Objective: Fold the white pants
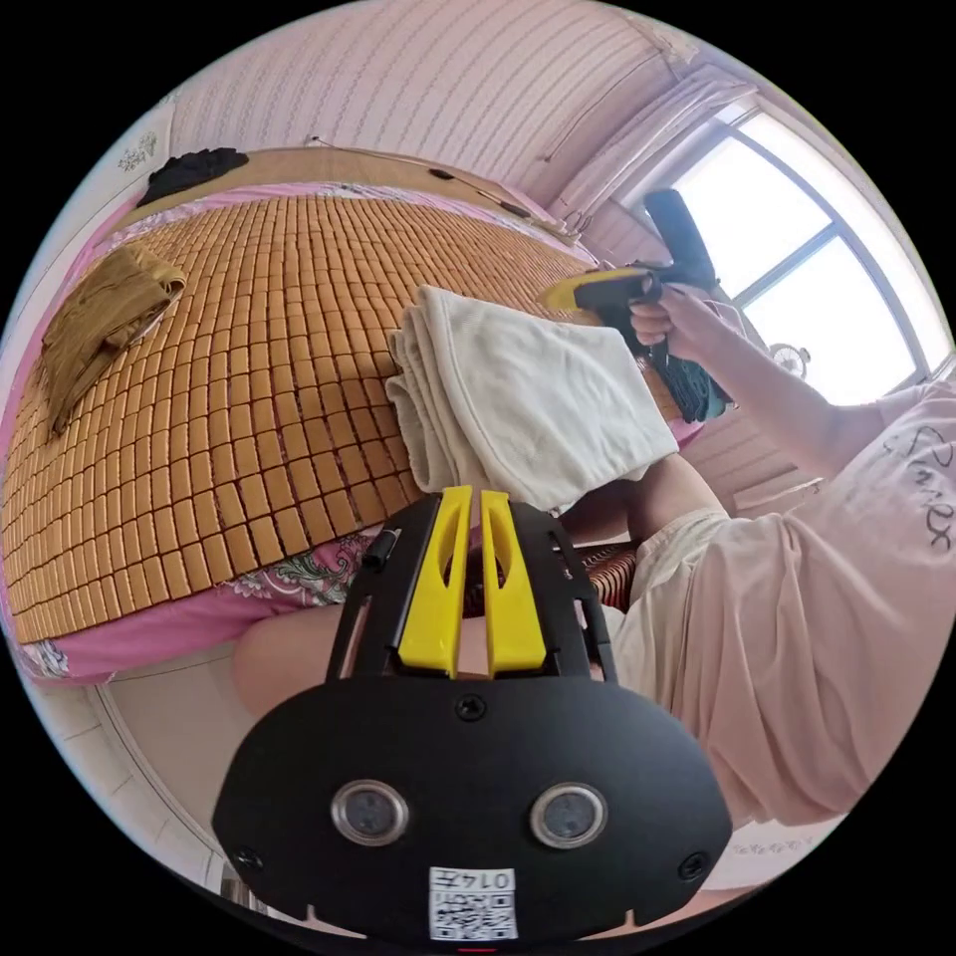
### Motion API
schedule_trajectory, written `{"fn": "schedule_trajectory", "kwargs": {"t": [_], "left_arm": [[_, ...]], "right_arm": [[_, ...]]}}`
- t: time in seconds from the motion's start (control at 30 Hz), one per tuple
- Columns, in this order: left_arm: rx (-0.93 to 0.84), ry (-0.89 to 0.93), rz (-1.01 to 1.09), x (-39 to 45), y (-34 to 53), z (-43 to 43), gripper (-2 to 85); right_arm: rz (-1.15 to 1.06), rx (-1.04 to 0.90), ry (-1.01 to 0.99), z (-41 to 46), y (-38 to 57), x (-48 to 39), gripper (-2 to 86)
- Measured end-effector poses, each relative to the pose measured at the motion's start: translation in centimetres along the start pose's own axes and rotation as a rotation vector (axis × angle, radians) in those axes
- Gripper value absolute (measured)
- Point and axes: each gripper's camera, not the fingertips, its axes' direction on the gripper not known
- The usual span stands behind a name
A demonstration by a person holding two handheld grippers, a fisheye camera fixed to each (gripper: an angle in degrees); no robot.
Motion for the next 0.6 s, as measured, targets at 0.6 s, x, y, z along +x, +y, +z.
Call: {"fn": "schedule_trajectory", "kwargs": {"t": [0.6], "left_arm": [[-0.067,-0.051,-0.156,-1.9,-8.7,7.8,5.5]], "right_arm": [[0.854,-0.017,0.611,-3.8,26.5,5.2,17.7]]}}
